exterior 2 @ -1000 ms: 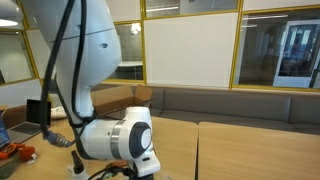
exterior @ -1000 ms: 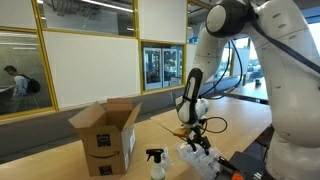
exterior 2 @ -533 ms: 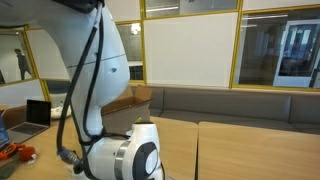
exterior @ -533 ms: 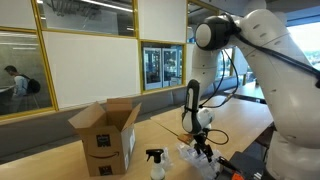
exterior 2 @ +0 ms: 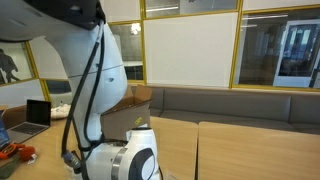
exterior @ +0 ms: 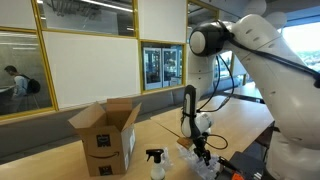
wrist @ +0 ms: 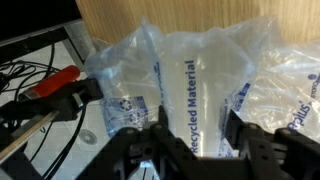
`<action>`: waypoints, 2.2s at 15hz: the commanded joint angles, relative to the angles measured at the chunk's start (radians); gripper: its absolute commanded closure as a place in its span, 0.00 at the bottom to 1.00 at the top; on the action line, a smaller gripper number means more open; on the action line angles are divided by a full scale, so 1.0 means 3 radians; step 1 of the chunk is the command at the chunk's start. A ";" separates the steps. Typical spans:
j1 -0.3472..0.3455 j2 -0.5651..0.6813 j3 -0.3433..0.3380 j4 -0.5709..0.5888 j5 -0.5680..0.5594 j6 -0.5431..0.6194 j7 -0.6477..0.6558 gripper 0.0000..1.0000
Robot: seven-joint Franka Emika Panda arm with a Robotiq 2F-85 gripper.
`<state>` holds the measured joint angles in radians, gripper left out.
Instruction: Put all the plastic bag and the spray bottle in the carton box
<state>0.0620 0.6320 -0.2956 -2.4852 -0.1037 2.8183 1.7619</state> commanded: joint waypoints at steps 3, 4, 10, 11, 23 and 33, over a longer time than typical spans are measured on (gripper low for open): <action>0.0283 -0.0090 -0.0206 -0.0023 0.0039 0.0070 -0.0155 0.88; 0.0349 -0.0134 -0.0265 -0.0039 0.0017 0.0064 -0.0152 0.92; 0.1145 -0.0699 -0.1062 -0.0161 -0.0491 -0.0106 0.0020 0.92; 0.1317 -0.0826 -0.1253 -0.0156 -0.0681 -0.0173 0.0082 0.92; 0.1389 -0.2428 -0.0688 0.0570 -0.2543 -0.1831 0.0511 0.92; 0.0355 -0.2142 0.0914 0.1165 -0.2152 -0.1541 -0.0033 0.92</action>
<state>0.2284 -0.0732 -0.0827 -2.2053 -0.7866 2.2913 1.8265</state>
